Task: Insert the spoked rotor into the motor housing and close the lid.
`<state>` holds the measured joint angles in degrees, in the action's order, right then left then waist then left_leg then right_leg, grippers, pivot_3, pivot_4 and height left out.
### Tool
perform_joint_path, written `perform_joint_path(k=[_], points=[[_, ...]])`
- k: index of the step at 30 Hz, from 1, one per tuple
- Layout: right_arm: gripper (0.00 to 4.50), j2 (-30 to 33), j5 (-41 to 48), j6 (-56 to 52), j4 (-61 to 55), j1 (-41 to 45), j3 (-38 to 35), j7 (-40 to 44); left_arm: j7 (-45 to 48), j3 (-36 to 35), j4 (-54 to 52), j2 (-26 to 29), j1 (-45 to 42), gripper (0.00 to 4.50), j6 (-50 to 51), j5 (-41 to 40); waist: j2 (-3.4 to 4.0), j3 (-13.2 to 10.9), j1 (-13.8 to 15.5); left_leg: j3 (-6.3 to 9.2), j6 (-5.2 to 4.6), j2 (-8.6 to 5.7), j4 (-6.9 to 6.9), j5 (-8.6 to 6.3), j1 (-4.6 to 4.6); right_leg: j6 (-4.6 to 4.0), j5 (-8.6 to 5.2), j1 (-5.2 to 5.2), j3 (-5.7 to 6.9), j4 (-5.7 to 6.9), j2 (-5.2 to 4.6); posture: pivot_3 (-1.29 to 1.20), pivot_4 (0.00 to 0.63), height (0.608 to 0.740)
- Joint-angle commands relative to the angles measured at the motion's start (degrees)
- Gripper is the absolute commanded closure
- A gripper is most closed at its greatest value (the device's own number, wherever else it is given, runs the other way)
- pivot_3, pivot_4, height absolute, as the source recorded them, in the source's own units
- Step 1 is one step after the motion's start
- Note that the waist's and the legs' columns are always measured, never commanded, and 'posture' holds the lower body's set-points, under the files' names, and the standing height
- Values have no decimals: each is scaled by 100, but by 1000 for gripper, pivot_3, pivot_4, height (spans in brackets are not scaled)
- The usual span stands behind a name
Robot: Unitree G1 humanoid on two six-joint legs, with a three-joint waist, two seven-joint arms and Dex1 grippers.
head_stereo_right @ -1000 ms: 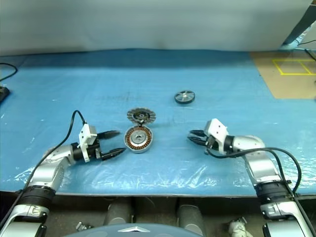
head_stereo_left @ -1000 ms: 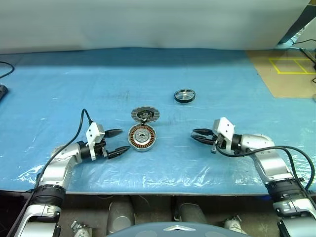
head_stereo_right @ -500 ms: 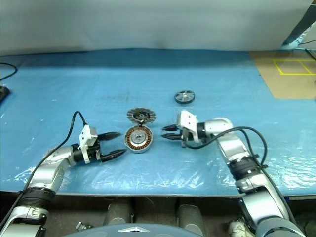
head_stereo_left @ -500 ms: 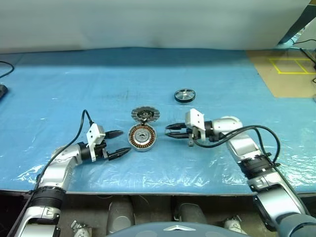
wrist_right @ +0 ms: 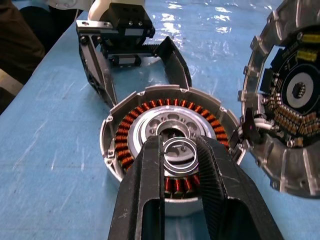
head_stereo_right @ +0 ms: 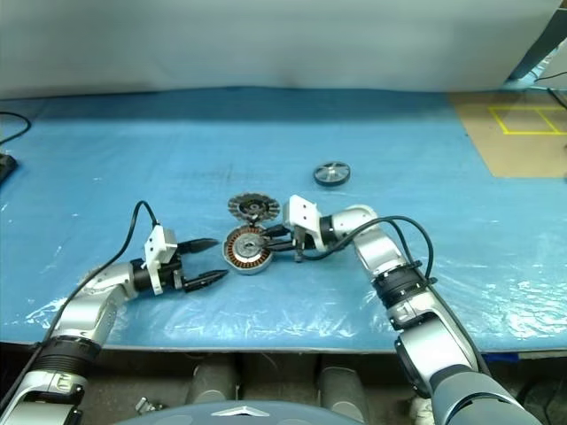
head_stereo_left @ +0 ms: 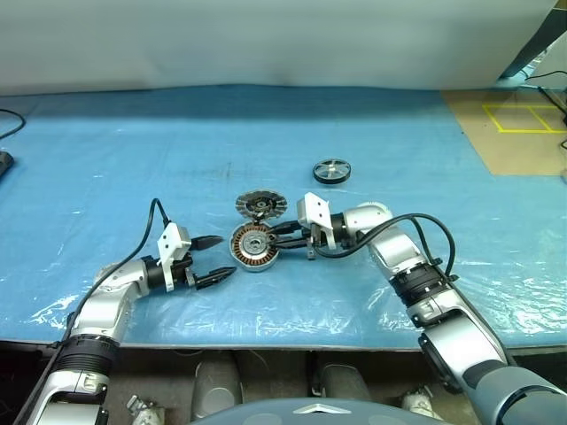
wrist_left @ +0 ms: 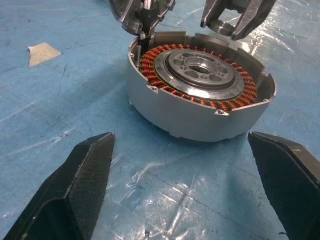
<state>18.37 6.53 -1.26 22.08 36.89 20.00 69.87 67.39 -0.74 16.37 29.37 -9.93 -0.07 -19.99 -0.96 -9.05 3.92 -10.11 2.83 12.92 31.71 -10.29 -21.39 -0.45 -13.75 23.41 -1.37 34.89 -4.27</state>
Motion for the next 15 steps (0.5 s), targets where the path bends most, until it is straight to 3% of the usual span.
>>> perform_joint_path(k=[1,15], points=[[3927,-90,-15,112,-22,167,-14,16,5,-45,-97,9,21,0,-91,-27,0,0,0,0,0,0,0,0,0,0,0,0,0,0,0,0,150,740],[3927,-522,-116,209,435,375,-13,-66,-33,-27,-23,-52,36,0,-195,-4,0,0,-2,0,4,1,2,2,0,0,0,0,1,3,0,0,150,740]])
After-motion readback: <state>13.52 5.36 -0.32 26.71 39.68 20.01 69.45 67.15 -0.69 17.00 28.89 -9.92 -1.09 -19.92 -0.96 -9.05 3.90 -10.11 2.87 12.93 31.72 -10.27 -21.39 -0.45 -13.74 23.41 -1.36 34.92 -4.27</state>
